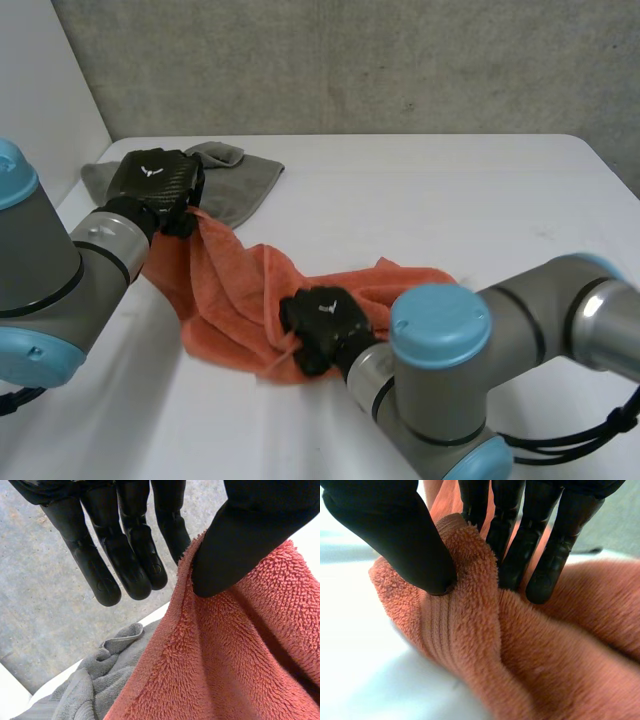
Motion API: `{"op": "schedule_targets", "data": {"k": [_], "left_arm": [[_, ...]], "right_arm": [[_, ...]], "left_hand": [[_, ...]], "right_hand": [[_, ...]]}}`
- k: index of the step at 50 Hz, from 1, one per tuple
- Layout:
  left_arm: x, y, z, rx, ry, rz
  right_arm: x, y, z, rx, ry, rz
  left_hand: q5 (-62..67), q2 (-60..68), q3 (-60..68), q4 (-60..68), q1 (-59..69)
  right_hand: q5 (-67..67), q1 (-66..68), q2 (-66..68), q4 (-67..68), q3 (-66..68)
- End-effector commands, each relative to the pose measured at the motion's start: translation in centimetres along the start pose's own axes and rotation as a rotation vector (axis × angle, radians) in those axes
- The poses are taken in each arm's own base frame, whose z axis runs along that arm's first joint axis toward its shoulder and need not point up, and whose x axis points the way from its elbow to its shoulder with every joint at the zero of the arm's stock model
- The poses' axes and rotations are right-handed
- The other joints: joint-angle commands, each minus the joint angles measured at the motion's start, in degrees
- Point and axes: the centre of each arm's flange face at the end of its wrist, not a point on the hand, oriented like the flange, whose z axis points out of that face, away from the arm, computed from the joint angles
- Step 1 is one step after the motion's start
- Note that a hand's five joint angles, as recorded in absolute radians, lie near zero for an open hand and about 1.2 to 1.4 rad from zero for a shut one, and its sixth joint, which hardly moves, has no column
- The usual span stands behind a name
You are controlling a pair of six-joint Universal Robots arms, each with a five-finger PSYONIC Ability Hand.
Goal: Fold the laundry.
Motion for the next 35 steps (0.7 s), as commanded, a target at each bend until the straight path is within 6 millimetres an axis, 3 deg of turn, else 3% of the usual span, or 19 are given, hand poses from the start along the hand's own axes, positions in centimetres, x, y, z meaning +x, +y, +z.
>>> {"op": "schedule_targets", "data": {"k": [1, 5, 9, 13, 17, 19, 23, 25, 28, 32, 33, 34, 35], "left_arm": [[-0.3, -1.4, -0.7, 0.029, -0.009, 0.005], [-1.1, -3.8, -2.1, 0.083, -0.027, 0.007], [-1.9, -5.6, -3.7, 0.107, -0.039, 0.010], [-1.6, -6.5, -5.5, 0.088, -0.002, 0.025], [-0.6, -5.6, -6.1, 0.018, 0.075, 0.061], [0.1, -4.2, -5.9, -0.035, 0.119, 0.084], [2.0, -0.8, -3.9, -0.133, 0.190, 0.129], [2.5, -0.3, -2.6, -0.140, 0.199, 0.159], [2.7, -0.3, 0.5, -0.114, 0.163, 0.218], [2.4, -4.2, 3.8, 0.036, 0.055, 0.251], [2.3, -5.4, 4.4, 0.086, 0.030, 0.250], [1.7, -8.2, 5.3, 0.202, -0.027, 0.247], [1.4, -9.7, 5.6, 0.269, -0.055, 0.243]], "right_arm": [[3.5, -9.5, -4.6, 0.149, 0.089, -0.126], [8.6, -12.4, -7.3, 0.054, 0.189, -0.292], [11.8, -14.3, -9.7, -0.083, 0.233, -0.459], [12.9, -15.2, -11.6, -0.208, 0.227, -0.530], [12.5, -15.4, -12.3, -0.259, 0.194, -0.534], [12.5, -15.4, -12.2, -0.261, 0.192, -0.539], [13.2, -14.4, -10.9, -0.283, 0.192, -0.542], [14.3, -13.7, -9.5, -0.295, 0.206, -0.548], [15.8, -14.3, -7.9, -0.259, 0.278, -0.587], [18.3, -18.3, -6.3, -0.108, 0.498, -0.682], [19.1, -20.5, -5.6, -0.011, 0.586, -0.717], [19.5, -21.6, -5.3, 0.045, 0.626, -0.734], [19.8, -22.9, -5.1, 0.108, 0.662, -0.749]], "left_hand": [[14.27, 11.38, 11.71, 11.13, 13.92], [14.27, 11.38, 11.71, 11.13, 13.92], [14.27, 11.38, 11.71, 11.13, 13.92], [14.27, 11.38, 11.71, 11.13, 13.92], [14.27, 11.38, 11.71, 11.13, 13.92], [14.27, 11.38, 11.71, 11.13, 13.92], [14.27, 11.38, 11.71, 11.13, 13.92], [14.27, 11.38, 11.71, 11.13, 13.92], [14.27, 11.38, 11.71, 11.13, 13.92], [14.27, 11.38, 11.71, 11.13, 13.92], [14.27, 11.38, 11.71, 11.13, 13.92], [14.27, 11.38, 11.71, 11.13, 13.92], [14.27, 11.38, 11.71, 11.13, 13.92]], "right_hand": [[13.48, 23.49, 12.82, 12.00, 12.81], [13.48, 23.49, 12.82, 12.00, 12.81], [13.48, 23.49, 12.82, 12.00, 12.81], [13.48, 23.49, 12.82, 12.00, 12.81], [13.48, 23.49, 12.82, 12.00, 12.81], [13.48, 23.49, 12.82, 12.00, 12.81], [13.48, 23.49, 12.82, 12.00, 12.81], [13.48, 23.49, 12.82, 12.00, 12.81], [13.48, 23.49, 12.82, 12.00, 12.81], [13.48, 23.49, 12.82, 12.00, 12.81], [13.48, 23.49, 12.82, 12.00, 12.81], [13.48, 23.49, 12.82, 12.00, 12.81], [13.48, 23.49, 12.82, 12.00, 12.81]]}}
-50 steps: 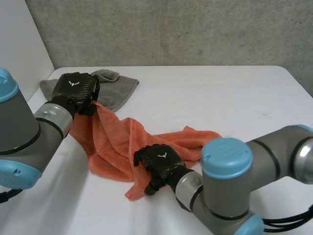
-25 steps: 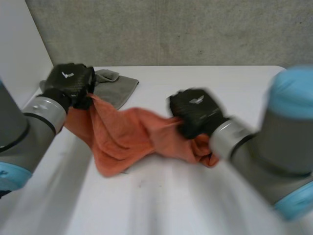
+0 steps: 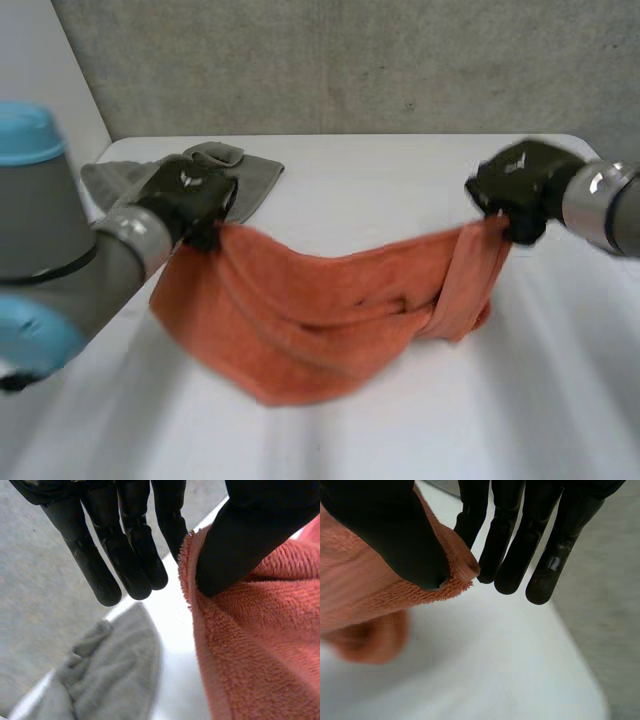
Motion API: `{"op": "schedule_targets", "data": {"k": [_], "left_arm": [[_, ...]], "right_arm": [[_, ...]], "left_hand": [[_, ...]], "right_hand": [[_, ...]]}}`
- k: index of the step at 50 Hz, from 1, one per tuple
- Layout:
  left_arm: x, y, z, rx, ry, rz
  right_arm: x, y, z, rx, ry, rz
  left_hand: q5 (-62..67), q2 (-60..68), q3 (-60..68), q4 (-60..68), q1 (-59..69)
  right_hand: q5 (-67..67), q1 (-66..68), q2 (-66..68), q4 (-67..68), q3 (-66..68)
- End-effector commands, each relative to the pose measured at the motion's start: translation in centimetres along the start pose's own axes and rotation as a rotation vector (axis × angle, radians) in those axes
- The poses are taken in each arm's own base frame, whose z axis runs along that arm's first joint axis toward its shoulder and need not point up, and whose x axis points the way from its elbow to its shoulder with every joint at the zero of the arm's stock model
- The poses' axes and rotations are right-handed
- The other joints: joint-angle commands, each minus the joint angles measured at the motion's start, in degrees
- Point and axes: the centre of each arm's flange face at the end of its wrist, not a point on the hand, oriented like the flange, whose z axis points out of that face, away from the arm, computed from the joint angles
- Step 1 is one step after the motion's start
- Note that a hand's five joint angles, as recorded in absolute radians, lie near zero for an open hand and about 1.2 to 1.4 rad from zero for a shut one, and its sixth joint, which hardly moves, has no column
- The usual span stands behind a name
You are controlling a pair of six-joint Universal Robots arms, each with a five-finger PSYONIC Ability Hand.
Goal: Fold the laundry.
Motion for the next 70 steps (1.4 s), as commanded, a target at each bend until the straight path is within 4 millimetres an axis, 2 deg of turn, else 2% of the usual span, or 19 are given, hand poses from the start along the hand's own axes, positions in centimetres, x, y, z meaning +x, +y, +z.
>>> {"op": "schedule_targets", "data": {"k": [1, 5, 7, 10, 12, 17, 19, 23, 28, 30, 36, 39, 40, 42, 48, 52, 58, 65, 70], "left_arm": [[-4.1, -9.3, 3.8, 0.383, -0.267, 0.041], [-7.0, -15.1, 2.8, 0.683, -0.445, 0.034], [-7.9, -18.1, 0.8, 0.821, -0.522, 0.018], [-7.3, -19.5, -0.9, 0.872, -0.524, 0.005], [-6.8, -19.2, -1.2, 0.857, -0.509, 0.005], [-5.1, -15.4, -0.4, 0.737, -0.446, 0.016], [-4.1, -13.1, -0.3, 0.666, -0.412, 0.019], [-1.6, -7.6, 0.4, 0.492, -0.331, 0.035], [1.2, -2.0, 0.6, 0.311, -0.238, 0.044], [2.7, 1.0, 0.9, 0.219, -0.188, 0.049], [5.2, 5.5, 0.7, 0.071, -0.104, 0.057], [6.1, 6.5, 0.3, 0.026, -0.071, 0.059], [6.2, 6.6, 0.2, 0.020, -0.066, 0.059], [6.2, 6.5, 0.0, 0.015, -0.062, 0.058], [5.5, 5.4, -0.4, 0.039, -0.082, 0.053], [4.9, 4.1, -1.2, 0.069, -0.094, 0.043], [4.4, 2.9, -2.0, 0.104, -0.111, 0.040], [2.9, 0.6, -3.1, 0.170, -0.156, 0.032], [1.5, -2.5, -4.5, 0.267, -0.198, 0.019]], "right_arm": [[8.1, -6.8, 3.0, 0.322, 0.520, -0.069], [11.5, -11.0, 1.7, 0.577, 0.719, -0.103], [12.0, -12.0, 1.2, 0.643, 0.765, -0.117], [12.1, -13.0, 0.7, 0.717, 0.765, -0.147], [11.8, -13.1, 0.7, 0.732, 0.739, -0.157], [9.2, -10.9, 2.2, 0.686, 0.552, -0.190], [8.1, -10.1, 2.5, 0.664, 0.478, -0.196], [3.7, -6.6, 3.0, 0.558, 0.194, -0.196], [1.2, 1.0, 4.2, 0.335, -0.013, -0.216], [-0.1, 2.9, 4.3, 0.281, -0.070, -0.240], [-5.9, 9.0, 4.7, 0.140, -0.273, -0.381], [-6.8, 10.0, 4.6, 0.124, -0.303, -0.402], [-7.0, 10.3, 4.6, 0.119, -0.304, -0.393], [-7.1, 10.5, 4.8, 0.118, -0.294, -0.359], [-5.8, 9.8, 5.1, 0.145, -0.198, -0.034], [-3.4, 8.6, 3.8, 0.185, -0.105, 0.268], [-1.9, 10.2, 2.8, 0.106, -0.027, 0.757], [-3.3, 12.5, 1.6, 0.016, 0.016, 0.847], [-4.3, 13.4, 1.4, 0.000, 0.016, 0.854]], "left_hand": [[14.27, 11.31, 11.56, 11.09, 13.91], [14.27, 11.31, 11.56, 11.09, 13.91], [14.27, 11.31, 11.56, 11.09, 13.91], [14.27, 11.31, 11.56, 11.09, 13.91], [14.27, 11.31, 11.56, 11.09, 13.91], [14.27, 11.31, 11.56, 11.09, 13.91], [14.27, 11.31, 11.56, 11.09, 13.91], [14.27, 11.31, 11.56, 11.09, 13.91], [14.27, 11.31, 11.56, 11.09, 13.91], [14.27, 11.31, 11.56, 11.09, 13.91], [14.27, 11.31, 11.56, 11.09, 13.91], [14.27, 11.31, 11.56, 11.09, 13.91], [14.27, 11.31, 11.56, 11.09, 13.91], [14.27, 11.31, 11.56, 11.09, 13.91], [14.27, 11.31, 11.56, 11.09, 13.91], [14.27, 11.31, 11.56, 11.09, 13.91], [14.27, 11.31, 11.56, 11.09, 13.91], [14.27, 11.31, 11.56, 11.09, 13.91], [14.27, 11.31, 11.56, 11.09, 13.91]], "right_hand": [[13.22, 23.49, 12.82, 11.97, 12.32], [13.22, 23.49, 12.82, 11.97, 12.32], [13.22, 23.49, 12.82, 11.97, 12.32], [13.22, 23.49, 12.82, 11.97, 12.32], [13.22, 23.49, 12.82, 11.97, 12.32], [13.22, 23.49, 12.82, 11.97, 12.32], [13.22, 23.49, 12.82, 11.97, 12.32], [13.22, 23.49, 12.82, 11.97, 12.32], [13.22, 23.49, 12.82, 11.97, 12.32], [13.22, 23.49, 12.82, 11.97, 12.32], [13.22, 23.49, 12.82, 11.97, 12.32], [2.94, 13.20, 2.53, 1.68, 2.04], [-19.46, -9.20, -19.86, -20.72, -20.36], [-37.61, -27.34, -38.01, -38.86, -38.51], [-52.28, -42.01, -52.68, -53.54, -53.18], [-56.78, -46.51, -57.18, -58.03, -57.68], [-56.78, -46.51, -57.18, -58.03, -57.68], [-56.78, -46.51, -57.18, -58.03, -57.68], [-56.78, -46.51, -57.18, -58.03, -57.68]]}}
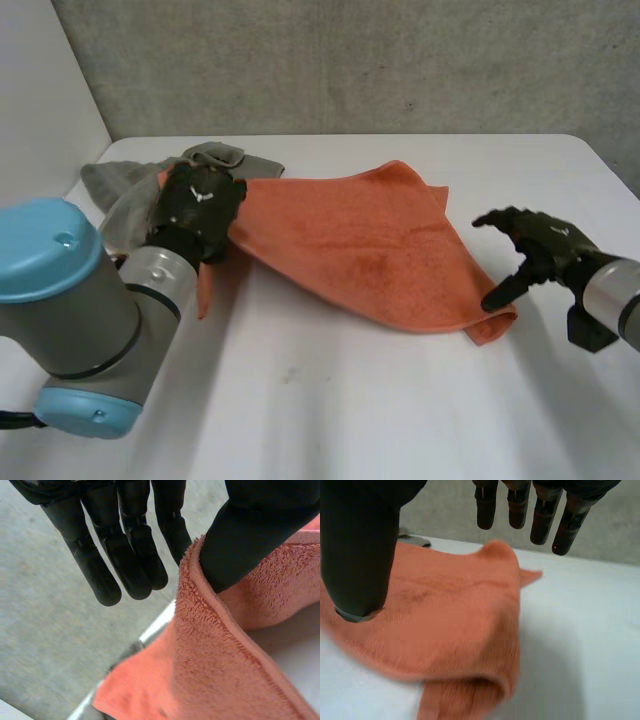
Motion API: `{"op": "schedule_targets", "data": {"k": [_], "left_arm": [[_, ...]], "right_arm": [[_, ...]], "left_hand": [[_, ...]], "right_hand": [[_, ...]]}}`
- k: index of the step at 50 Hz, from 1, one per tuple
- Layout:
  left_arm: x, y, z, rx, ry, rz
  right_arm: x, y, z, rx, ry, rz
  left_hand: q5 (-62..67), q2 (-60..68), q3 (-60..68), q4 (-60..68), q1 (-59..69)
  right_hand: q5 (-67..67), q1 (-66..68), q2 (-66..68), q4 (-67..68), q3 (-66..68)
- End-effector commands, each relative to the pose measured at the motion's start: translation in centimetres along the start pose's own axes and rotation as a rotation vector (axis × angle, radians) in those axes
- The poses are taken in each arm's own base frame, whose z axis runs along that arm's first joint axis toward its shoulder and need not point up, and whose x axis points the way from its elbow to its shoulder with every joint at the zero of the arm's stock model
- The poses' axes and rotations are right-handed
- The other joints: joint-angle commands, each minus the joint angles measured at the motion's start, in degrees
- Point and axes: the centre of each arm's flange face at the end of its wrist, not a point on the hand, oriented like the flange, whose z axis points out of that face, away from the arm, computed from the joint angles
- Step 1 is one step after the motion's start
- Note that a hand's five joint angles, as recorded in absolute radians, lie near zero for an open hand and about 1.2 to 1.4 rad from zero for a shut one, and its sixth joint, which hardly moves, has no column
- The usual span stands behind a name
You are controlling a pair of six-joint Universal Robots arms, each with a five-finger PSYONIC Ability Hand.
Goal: Fold the laundry.
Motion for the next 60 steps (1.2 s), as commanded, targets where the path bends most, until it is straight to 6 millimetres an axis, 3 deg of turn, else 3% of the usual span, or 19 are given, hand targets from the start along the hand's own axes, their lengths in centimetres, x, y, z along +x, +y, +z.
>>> {"op": "schedule_targets", "data": {"k": [1, 6, 22, 27, 37, 38, 40, 41, 45, 49, 50, 52, 53, 57, 60], "left_arm": [[-2.2, -3.9, -0.9, 0.114, -0.059, -0.020], [-2.8, -5.4, -1.5, 0.158, -0.074, -0.032], [-2.7, -7.8, -1.7, 0.209, -0.061, -0.056], [-3.0, -8.3, -1.8, 0.218, -0.065, -0.061], [-3.6, -8.9, -2.1, 0.230, -0.075, -0.080], [-3.6, -8.9, -2.2, 0.228, -0.076, -0.080], [-3.8, -8.9, -2.2, 0.224, -0.077, -0.082], [-3.8, -8.9, -2.3, 0.224, -0.077, -0.082], [-3.9, -8.7, -2.4, 0.209, -0.073, -0.080], [-4.0, -8.4, -2.7, 0.180, -0.067, -0.075], [-4.1, -8.3, -2.8, 0.172, -0.066, -0.073], [-4.1, -8.0, -3.0, 0.143, -0.056, -0.069], [-4.2, -7.9, -3.1, 0.129, -0.053, -0.066], [-4.3, -7.4, -3.8, 0.057, -0.025, -0.054], [-4.4, -6.8, -4.5, -0.026, 0.006, -0.036]], "right_arm": [[0.3, 2.4, -0.5, -0.037, 0.029, -0.006], [0.7, 3.1, -0.2, 0.000, 0.095, -0.024], [-2.2, 5.9, 1.8, -0.014, 0.017, -0.082], [-2.2, 6.2, 2.9, 0.006, 0.033, -0.104], [-0.8, 6.4, 5.3, 0.028, 0.106, -0.212], [-0.8, 6.3, 5.4, 0.031, 0.107, -0.219], [-0.5, 5.8, 5.4, 0.042, 0.116, -0.236], [-0.5, 5.7, 5.3, 0.045, 0.114, -0.239], [-1.1, 3.7, 4.6, 0.101, 0.078, -0.249], [-1.1, -3.0, 1.7, 0.283, 0.057, -0.312], [-0.7, -5.7, 0.0, 0.335, 0.058, -0.345], [-0.6, -8.0, -1.6, 0.364, 0.051, -0.381], [-0.4, -10.1, -3.2, 0.375, 0.050, -0.419], [-0.8, -14.6, -7.0, 0.373, 0.037, -0.523], [-0.7, -16.4, -8.7, 0.358, 0.053, -0.579]], "left_hand": [[14.27, 11.23, 11.51, 11.07, 13.91], [14.27, 11.23, 11.51, 11.07, 13.91], [14.27, 11.23, 11.51, 11.07, 13.91], [14.27, 11.23, 11.51, 11.07, 13.91], [14.27, 11.23, 11.51, 11.07, 13.91], [14.27, 11.23, 11.51, 11.07, 13.91], [14.27, 11.23, 11.51, 11.07, 13.91], [14.27, 11.23, 11.51, 11.07, 13.91], [14.27, 11.23, 11.51, 11.07, 13.91], [14.27, 11.23, 11.51, 11.07, 13.91], [14.27, 11.23, 11.51, 11.07, 13.91], [14.27, 11.23, 11.51, 11.07, 13.91], [14.27, 11.23, 11.51, 11.07, 13.91], [14.27, 11.23, 11.51, 11.07, 13.91], [14.27, 11.23, 11.51, 11.07, 13.91]], "right_hand": [[-4.12, -1.86, -2.79, -3.73, -2.48], [-4.12, -1.86, -2.79, -3.73, -2.48], [0.16, 2.42, 1.49, 0.56, 1.80], [5.53, 7.80, 6.86, 5.93, 7.18], [33.94, 36.20, 35.27, 34.33, 35.58], [38.97, 41.23, 40.30, 39.37, 40.62], [65.78, 68.04, 67.11, 66.17, 67.42], [65.87, 68.14, 67.20, 66.27, 67.52], [65.88, 68.14, 67.21, 66.27, 67.52], [65.88, 68.14, 67.21, 66.27, 67.52], [65.88, 68.14, 67.21, 66.27, 67.52], [65.88, 68.14, 67.21, 66.27, 67.52], [65.88, 68.14, 67.21, 66.27, 67.52], [65.88, 68.14, 67.21, 66.27, 67.52], [65.88, 68.14, 67.21, 66.27, 67.52]]}}
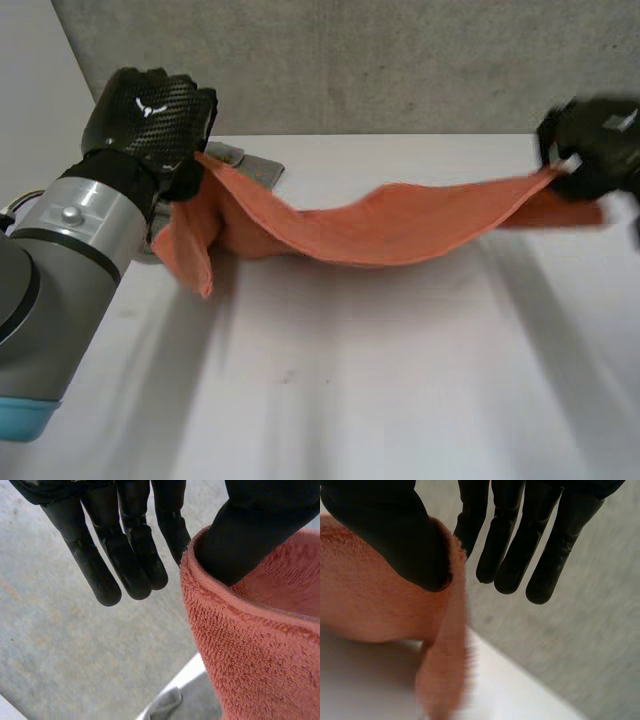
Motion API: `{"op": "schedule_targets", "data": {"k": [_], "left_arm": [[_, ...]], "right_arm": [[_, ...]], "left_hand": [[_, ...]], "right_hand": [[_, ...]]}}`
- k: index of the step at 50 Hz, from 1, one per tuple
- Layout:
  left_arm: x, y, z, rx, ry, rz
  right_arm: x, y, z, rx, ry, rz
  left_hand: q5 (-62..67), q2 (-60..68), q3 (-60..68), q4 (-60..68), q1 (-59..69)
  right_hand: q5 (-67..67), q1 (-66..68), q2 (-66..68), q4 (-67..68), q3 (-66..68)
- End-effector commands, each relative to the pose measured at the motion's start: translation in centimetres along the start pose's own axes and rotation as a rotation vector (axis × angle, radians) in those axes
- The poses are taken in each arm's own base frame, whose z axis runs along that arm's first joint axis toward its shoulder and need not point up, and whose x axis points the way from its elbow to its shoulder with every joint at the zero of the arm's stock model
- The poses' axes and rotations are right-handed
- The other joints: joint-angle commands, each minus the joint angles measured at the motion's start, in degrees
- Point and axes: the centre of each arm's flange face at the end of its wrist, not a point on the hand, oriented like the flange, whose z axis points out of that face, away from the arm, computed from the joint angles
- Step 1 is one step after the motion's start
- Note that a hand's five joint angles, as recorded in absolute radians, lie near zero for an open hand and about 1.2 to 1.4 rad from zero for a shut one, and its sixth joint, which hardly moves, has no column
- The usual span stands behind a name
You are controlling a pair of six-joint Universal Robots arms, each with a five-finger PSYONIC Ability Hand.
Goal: Fold the laundry.
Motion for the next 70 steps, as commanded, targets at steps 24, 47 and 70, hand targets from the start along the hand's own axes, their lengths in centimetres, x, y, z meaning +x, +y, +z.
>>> {"op": "schedule_targets", "data": {"k": [24, 47, 70], "left_arm": [[3.7, 11.2, 6.9, -0.411, 0.209, 0.221], [-5.2, -6.5, 14.4, 0.513, -0.365, 0.130], [5.4, 17.0, 6.2, -0.187, 0.050, 0.167]], "right_arm": [[-2.0, 3.7, 3.3, -0.555, -0.214, -0.461], [0.5, -14.9, 8.6, 0.405, 0.379, -0.514], [-7.7, 9.2, 4.8, -0.252, -0.127, -0.405]], "left_hand": [[14.27, 11.23, 11.51, 11.07, 13.91], [14.27, 11.23, 11.51, 11.07, 13.91], [14.27, 11.23, 11.51, 11.07, 13.91]], "right_hand": [[13.15, 23.24, 12.59, 11.92, 12.30], [13.15, 23.24, 12.59, 11.92, 12.30], [13.15, 23.24, 12.59, 11.92, 12.30]]}}
